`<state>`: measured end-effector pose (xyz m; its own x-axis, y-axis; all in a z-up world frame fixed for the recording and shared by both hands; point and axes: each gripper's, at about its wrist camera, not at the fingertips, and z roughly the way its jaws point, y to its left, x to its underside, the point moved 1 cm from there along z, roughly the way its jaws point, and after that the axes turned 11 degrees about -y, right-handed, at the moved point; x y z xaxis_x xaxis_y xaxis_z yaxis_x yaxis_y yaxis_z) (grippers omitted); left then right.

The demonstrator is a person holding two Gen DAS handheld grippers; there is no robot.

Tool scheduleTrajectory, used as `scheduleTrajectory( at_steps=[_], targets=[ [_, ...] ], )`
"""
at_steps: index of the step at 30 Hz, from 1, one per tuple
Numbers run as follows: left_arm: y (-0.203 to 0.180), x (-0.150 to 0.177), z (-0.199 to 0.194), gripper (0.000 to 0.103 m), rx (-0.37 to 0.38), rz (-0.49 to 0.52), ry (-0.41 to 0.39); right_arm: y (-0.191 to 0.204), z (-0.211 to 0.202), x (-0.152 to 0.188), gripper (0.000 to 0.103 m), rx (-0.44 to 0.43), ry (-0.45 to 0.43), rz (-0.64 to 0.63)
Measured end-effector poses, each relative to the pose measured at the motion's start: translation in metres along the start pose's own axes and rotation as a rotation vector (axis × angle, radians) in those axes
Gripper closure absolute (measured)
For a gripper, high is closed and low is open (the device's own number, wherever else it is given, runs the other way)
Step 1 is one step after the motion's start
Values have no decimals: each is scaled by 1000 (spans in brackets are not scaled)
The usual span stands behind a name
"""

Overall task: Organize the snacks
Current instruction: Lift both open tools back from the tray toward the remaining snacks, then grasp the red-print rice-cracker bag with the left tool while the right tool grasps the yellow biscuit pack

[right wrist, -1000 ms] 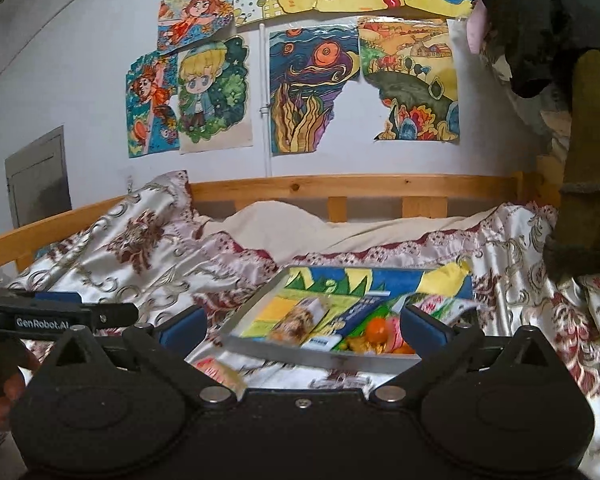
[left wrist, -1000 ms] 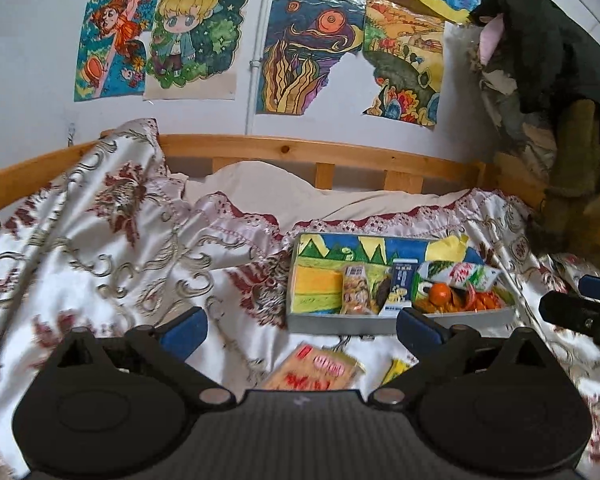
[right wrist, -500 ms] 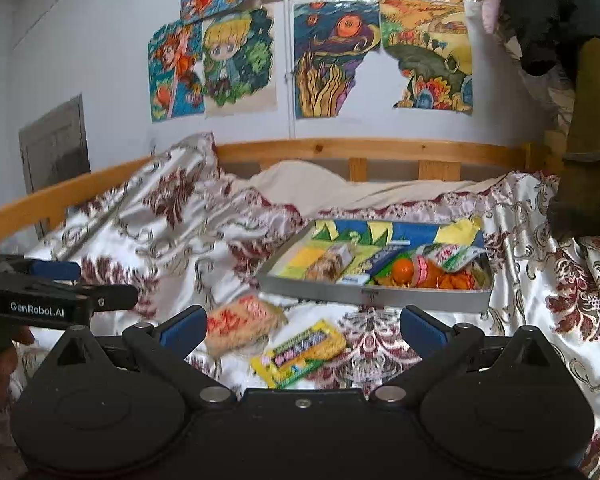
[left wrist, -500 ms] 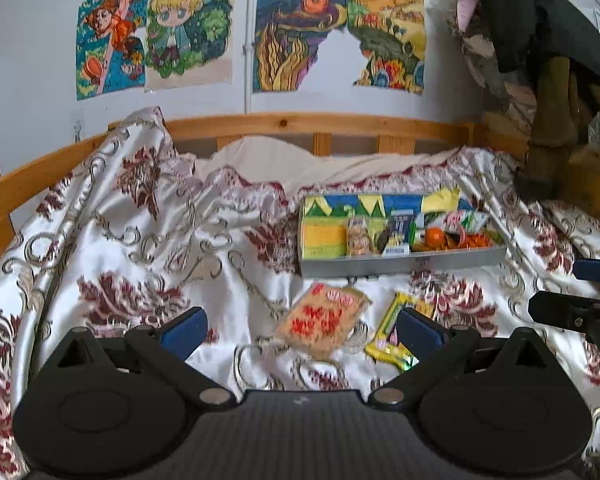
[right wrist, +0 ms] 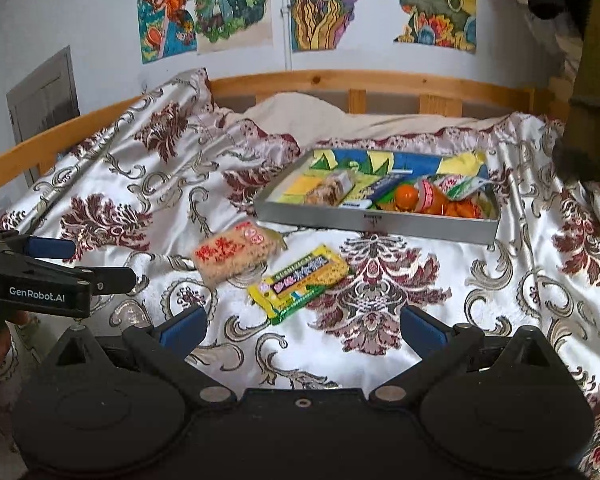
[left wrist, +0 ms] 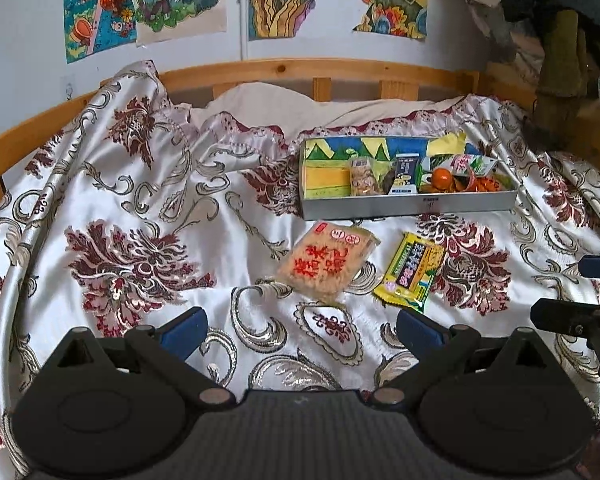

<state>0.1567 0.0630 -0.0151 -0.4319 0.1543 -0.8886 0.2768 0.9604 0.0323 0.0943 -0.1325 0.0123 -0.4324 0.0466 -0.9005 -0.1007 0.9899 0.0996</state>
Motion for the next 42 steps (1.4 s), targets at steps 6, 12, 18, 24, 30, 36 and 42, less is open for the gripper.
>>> scheduleTrajectory(
  at_steps=[6, 12, 18, 24, 30, 36, 42],
  targets=[
    [2, 2, 4, 0, -2, -6, 16, -2, 8, 3, 1, 11, 27, 14],
    [2, 3, 8, 0, -18, -2, 23, -4, 15, 3, 1, 6, 31, 12],
    [3, 4, 11, 0, -32, 15, 12, -7, 33, 6, 1, 1, 62, 51],
    [4, 8, 16, 0, -40, 25, 17, -11, 53, 14, 1, -6, 100, 90],
    [3, 3, 42, 0, 39, 43, 52, -17, 69, 21, 1, -18, 121, 95],
    [-4, -9, 76, 0, 96, 97, 67, -21, 80, 27, 1, -51, 127, 60],
    [-16, -20, 112, 0, 157, 191, 78, -24, 99, 25, 1, -101, 134, 36]
  ],
)
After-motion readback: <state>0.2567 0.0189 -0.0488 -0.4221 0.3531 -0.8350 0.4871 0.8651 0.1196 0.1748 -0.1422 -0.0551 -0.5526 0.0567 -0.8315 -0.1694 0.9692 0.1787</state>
